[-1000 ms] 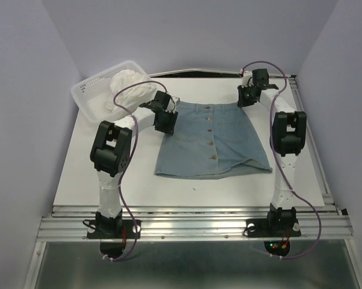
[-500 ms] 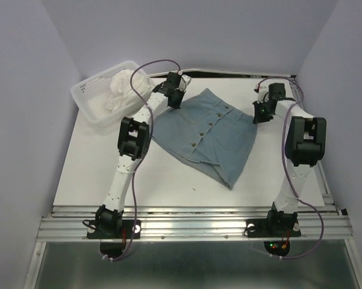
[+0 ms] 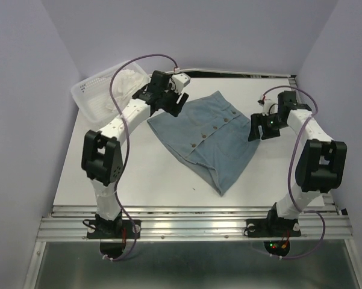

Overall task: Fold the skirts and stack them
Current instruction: Flatten the skirt out

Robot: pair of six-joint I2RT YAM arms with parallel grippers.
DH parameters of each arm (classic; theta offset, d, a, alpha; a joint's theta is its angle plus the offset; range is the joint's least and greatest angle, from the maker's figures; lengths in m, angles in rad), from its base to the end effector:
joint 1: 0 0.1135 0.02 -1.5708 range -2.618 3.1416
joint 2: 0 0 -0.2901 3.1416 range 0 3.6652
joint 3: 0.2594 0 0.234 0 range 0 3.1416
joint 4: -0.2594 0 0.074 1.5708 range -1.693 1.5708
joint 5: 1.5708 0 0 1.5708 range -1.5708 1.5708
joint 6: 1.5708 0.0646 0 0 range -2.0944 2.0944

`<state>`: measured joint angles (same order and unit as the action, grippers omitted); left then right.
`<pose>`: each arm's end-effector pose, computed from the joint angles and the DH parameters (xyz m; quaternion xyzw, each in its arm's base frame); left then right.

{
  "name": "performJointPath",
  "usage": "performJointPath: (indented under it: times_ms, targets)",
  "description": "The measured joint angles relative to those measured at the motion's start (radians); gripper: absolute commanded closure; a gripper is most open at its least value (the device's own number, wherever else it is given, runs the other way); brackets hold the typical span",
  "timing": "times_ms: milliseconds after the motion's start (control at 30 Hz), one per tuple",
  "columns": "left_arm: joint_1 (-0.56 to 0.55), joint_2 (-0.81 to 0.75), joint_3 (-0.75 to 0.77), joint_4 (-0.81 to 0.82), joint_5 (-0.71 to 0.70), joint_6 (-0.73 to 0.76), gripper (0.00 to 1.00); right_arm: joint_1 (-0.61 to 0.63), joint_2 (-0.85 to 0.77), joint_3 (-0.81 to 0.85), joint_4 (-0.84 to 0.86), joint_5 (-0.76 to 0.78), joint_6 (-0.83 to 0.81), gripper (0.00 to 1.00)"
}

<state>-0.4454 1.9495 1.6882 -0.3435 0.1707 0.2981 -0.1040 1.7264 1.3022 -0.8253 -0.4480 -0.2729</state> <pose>0.4235 -0.2143 0.3043 0.3574 0.8077 -0.1093 0.4559 0.3386 -0.0072 0.2362 -0.1166 0.9560 0.1862 0.1943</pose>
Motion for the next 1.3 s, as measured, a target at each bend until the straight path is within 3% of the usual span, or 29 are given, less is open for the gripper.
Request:
performJointPath:
  times_ms: [133,200,333,500,667,700,833,900,1000,1100,1200,1300]
  targets:
    - [-0.045,-0.196,-0.120,0.051,0.079,-0.032,0.36,0.000,-0.065,0.055,0.011,0.027,-0.013,0.26]
    - [-0.064,-0.232,-0.202,0.067,0.114,-0.071,0.39,0.000,-0.039,0.108,0.035,0.048,-0.029,0.37]
    - [-0.063,-0.162,-0.315,0.049,0.132,-0.132,0.47,0.001,0.091,0.210,0.064,0.039,-0.081,0.51]
    - [-0.053,-0.001,-0.323,0.001,0.132,-0.187,0.52,0.014,0.276,0.289,0.071,0.018,-0.133,0.63]
    - [-0.047,0.095,-0.227,-0.023,0.115,-0.200,0.61,0.021,0.342,0.261,0.077,0.026,-0.188,0.71]
    - [-0.042,0.127,-0.184,-0.036,0.114,-0.200,0.66,0.024,0.341,0.240,0.076,0.031,-0.200,0.73]
    - [-0.030,0.267,0.035,-0.080,0.111,-0.191,0.67,0.025,0.269,0.104,0.127,0.053,-0.242,0.77]
    - [-0.021,0.360,0.198,-0.116,0.105,-0.180,0.59,0.027,0.216,0.024,0.135,0.063,-0.257,0.76]
    - [-0.001,0.512,0.456,-0.134,0.082,-0.153,0.33,0.031,0.133,-0.090,0.121,0.064,-0.270,0.70]
    - [0.016,0.566,0.574,-0.138,0.065,-0.121,0.23,0.045,0.082,-0.148,0.054,0.038,-0.274,0.52]
    - [0.033,0.491,0.483,-0.101,0.074,-0.109,0.19,0.057,0.065,-0.153,-0.001,0.014,-0.263,0.45]
    - [0.052,0.262,0.190,-0.042,0.133,-0.125,0.15,0.067,0.039,-0.104,-0.054,-0.019,-0.224,0.41]
